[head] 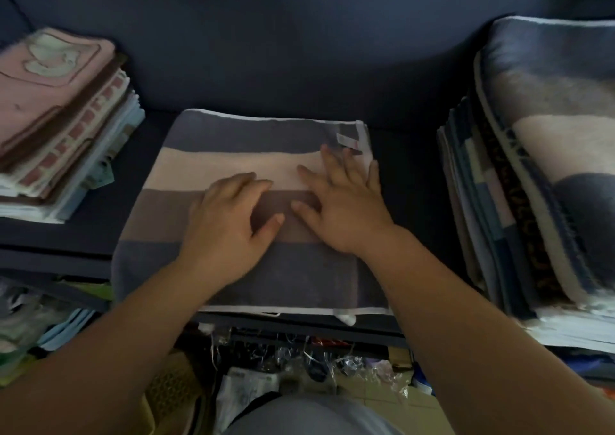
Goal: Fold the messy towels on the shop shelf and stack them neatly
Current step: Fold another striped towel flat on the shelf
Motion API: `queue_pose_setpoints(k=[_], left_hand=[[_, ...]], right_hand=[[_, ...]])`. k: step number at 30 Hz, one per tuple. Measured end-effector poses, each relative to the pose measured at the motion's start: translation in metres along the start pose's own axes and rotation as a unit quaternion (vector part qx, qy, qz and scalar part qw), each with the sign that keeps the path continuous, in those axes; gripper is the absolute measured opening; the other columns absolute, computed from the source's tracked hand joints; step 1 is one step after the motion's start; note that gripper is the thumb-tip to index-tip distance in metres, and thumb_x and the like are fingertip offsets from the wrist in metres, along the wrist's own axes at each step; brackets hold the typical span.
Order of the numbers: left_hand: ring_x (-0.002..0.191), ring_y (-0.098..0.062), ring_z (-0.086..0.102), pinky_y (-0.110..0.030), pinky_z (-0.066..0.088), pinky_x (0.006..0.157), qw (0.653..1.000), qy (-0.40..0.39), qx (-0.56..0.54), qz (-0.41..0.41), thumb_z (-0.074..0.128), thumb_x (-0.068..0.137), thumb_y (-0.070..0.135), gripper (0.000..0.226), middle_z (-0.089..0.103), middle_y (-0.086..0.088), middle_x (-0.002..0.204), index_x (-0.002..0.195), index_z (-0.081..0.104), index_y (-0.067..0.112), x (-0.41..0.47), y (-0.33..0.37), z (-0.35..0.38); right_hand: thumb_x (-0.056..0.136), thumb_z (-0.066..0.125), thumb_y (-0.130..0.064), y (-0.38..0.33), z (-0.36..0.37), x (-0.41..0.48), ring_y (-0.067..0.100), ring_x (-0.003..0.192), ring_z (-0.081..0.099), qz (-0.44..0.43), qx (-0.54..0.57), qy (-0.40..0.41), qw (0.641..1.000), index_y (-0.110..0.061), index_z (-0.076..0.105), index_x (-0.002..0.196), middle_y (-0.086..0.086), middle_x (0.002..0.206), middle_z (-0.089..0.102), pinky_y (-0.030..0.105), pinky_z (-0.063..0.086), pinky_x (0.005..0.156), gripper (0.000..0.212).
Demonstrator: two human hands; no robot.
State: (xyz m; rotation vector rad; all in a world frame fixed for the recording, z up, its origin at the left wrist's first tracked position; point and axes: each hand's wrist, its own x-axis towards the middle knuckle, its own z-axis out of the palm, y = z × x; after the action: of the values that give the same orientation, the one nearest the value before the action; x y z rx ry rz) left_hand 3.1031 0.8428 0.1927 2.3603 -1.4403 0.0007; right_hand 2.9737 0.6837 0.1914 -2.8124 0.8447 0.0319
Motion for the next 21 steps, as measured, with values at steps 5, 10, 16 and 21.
queue_pose_setpoints(k=[5,10,16,21], left_hand=[[0.154,-0.024,-0.001,-0.065,0.012,0.118,0.962,-0.218,0.138,-0.09,-0.006,0.068,0.091,0.099,-0.009,0.006,0.168,0.156,-0.007,0.045,-0.008,-0.023,-0.008],[0.095,-0.026,0.063,-0.044,0.049,0.083,0.986,-0.055,0.155,-0.004,0.014,0.086,0.075,0.075,0.068,-0.001,0.107,0.119,0.061,0.026,-0.021,-0.02,-0.027],[0.125,-0.032,0.046,-0.051,0.04,0.1,0.984,-0.077,0.154,-0.047,0.02,0.081,0.076,0.079,0.051,-0.006,0.138,0.138,0.053,0.031,0.008,-0.059,-0.017],[0.154,-0.015,-0.012,-0.054,0.0,0.123,0.97,-0.192,0.104,-0.106,0.024,0.084,0.085,0.092,-0.014,0.008,0.167,0.159,-0.004,0.038,0.031,-0.093,-0.014]], right_hand=[[0.086,0.014,-0.086,0.004,0.011,-0.016,0.026,0.153,-0.02,0.009,-0.022,-0.065,0.998,-0.048,-0.01,0.156,0.0,0.167,-0.022,0.055,-0.014,0.121,0.083],[0.085,0.015,-0.084,-0.003,-0.009,-0.052,0.031,0.14,0.034,0.019,-0.078,-0.021,0.997,-0.041,0.035,0.149,0.005,0.153,0.039,0.051,0.027,0.116,0.079],[0.098,0.041,-0.055,0.011,-0.016,-0.021,0.033,0.133,0.041,0.074,-0.067,0.076,0.992,-0.025,0.052,0.137,0.01,0.143,0.049,0.049,0.037,0.105,0.051],[0.096,0.016,-0.073,0.04,0.001,0.008,0.026,0.155,-0.008,0.126,-0.014,-0.044,0.991,-0.047,0.005,0.157,-0.009,0.169,-0.005,0.063,-0.004,0.121,0.068]])
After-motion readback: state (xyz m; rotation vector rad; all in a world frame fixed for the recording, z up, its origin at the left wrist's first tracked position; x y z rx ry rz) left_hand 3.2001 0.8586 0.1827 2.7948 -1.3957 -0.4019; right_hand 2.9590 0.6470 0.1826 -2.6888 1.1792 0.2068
